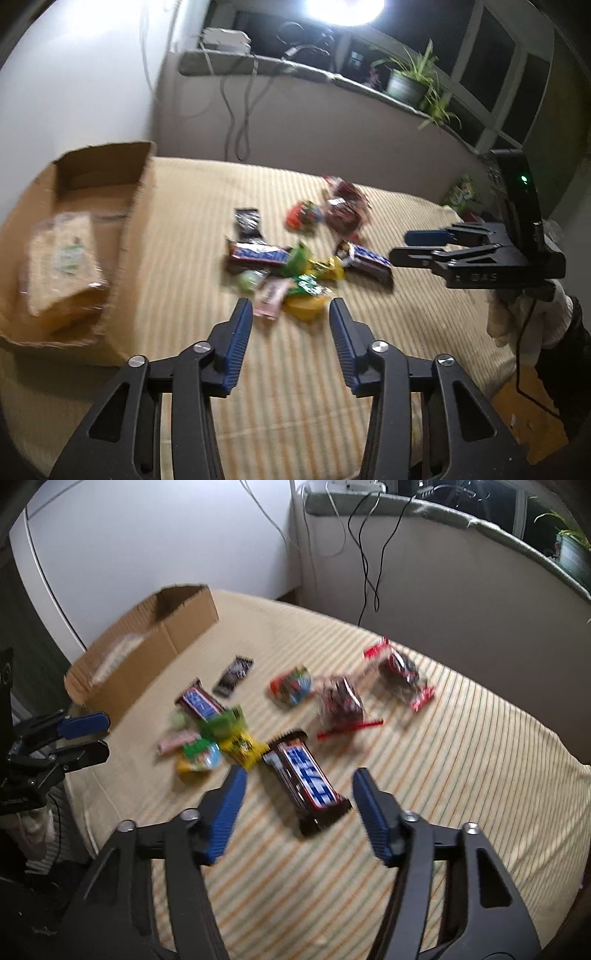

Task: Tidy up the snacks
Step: 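Move the right tool to the blue-white chocolate bar and grasp it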

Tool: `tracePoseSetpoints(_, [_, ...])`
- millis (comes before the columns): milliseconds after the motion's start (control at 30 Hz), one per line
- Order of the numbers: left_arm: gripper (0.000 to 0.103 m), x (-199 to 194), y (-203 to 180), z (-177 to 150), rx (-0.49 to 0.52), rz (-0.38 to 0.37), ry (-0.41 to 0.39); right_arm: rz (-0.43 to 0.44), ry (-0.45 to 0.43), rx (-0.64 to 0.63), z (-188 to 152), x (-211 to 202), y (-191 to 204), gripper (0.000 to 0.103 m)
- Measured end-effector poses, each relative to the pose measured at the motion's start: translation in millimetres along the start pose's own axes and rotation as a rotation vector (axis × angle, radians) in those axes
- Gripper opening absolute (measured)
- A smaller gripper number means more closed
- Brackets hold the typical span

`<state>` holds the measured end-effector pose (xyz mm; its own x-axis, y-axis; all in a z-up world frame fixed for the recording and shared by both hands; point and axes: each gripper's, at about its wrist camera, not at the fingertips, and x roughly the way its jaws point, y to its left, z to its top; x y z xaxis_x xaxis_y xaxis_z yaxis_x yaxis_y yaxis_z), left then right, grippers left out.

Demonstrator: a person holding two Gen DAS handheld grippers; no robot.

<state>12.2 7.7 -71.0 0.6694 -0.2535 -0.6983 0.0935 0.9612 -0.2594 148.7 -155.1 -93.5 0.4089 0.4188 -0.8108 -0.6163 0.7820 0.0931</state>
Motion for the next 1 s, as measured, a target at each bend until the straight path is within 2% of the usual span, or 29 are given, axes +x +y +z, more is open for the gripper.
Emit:
tracePoseSetpoints(233, [0.038,29.8,-16.7,-9.1,0.022,-0.018,0.089,-0.010,0.038,-0.042,-5.9,16.4,-2.9,0.056])
tracePoseSetpoints(400, [0.038,48.7,-23.1,-8.8,0.038,0.016,0.125,0.003,0.055,-0.057,-3.7,27.9,-5.0,0.056])
tracePoseSetpoints(800, [0.039,69.2,-22.7,-1.2,0.047,0.099,0.123,0.025,0.077,-0.082,-0.6,51.1,-4.4,0.056])
tracePoseSetpoints(900, [0.039,72.1,-23.8,0.2,0.060,0.108,0.118,0.022,0.085,-0.099,1.6,55.2,-0.6,0.047])
tracePoseSetpoints(1000, [0.039,73.4,-24.5,0.2,0.070,0.110,0.117,0.012,0.089,-0.115,2.7,57.1,2.0,0.045])
